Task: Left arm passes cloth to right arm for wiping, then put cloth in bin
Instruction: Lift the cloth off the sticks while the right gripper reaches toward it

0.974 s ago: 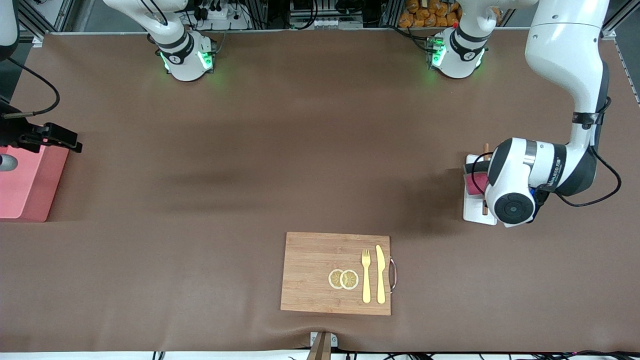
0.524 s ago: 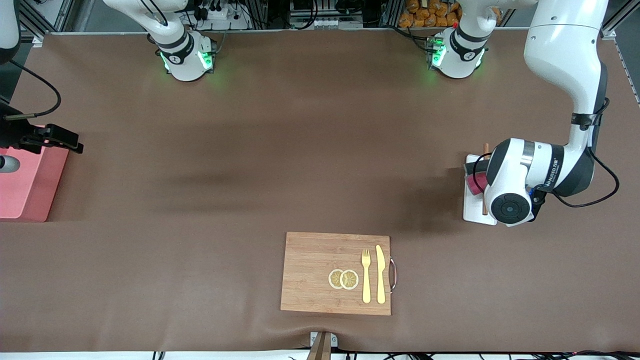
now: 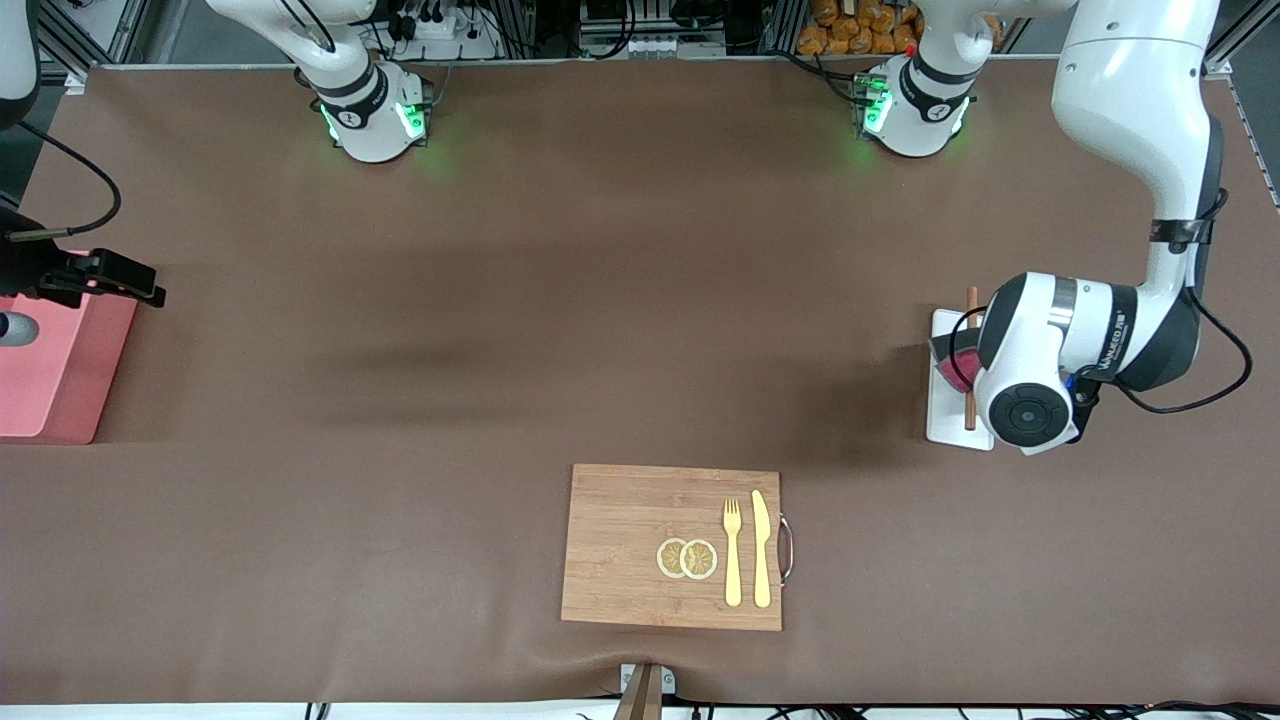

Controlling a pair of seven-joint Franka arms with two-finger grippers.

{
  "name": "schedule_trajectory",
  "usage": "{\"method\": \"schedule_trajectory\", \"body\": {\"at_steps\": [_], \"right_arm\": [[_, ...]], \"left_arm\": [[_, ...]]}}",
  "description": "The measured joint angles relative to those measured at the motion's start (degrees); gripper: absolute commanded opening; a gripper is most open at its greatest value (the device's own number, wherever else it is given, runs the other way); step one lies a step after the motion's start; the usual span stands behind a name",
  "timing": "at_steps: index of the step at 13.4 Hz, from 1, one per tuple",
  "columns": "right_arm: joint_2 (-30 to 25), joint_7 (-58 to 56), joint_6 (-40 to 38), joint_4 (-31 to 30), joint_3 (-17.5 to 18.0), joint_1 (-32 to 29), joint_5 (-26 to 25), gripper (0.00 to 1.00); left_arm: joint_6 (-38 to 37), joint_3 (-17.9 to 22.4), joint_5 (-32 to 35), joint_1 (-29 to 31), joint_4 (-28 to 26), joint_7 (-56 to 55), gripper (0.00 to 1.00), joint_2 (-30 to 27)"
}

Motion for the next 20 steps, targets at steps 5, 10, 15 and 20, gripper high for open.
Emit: {"method": "schedule_trajectory", "body": {"at_steps": [5,10,15,20], "right_arm": [[0.1,1.3,-0.1,0.2,0.5,0.5,0.5,1.0],[0.1,17.4,-4.3,1.0,0.6,1.2,9.7,1.0],[1.7,48.3,-5.2,0.9,0.9,7.4,21.8,1.0],[7.9,71.4,-1.5,1.0,1.2,14.4,35.1,1.0]], "left_arm": [[-5.6,-6.4,-0.8,-0.1,5.2,0.6,0.0,-6.5],[-6.4,-14.3,-8.0,-0.4,8.6,0.9,0.0,-8.7],[-0.5,-20.0,-20.5,-0.8,11.9,0.3,0.0,-8.6],[12.1,-22.7,-32.3,-2.5,12.0,-0.8,0.0,-7.8]]}}
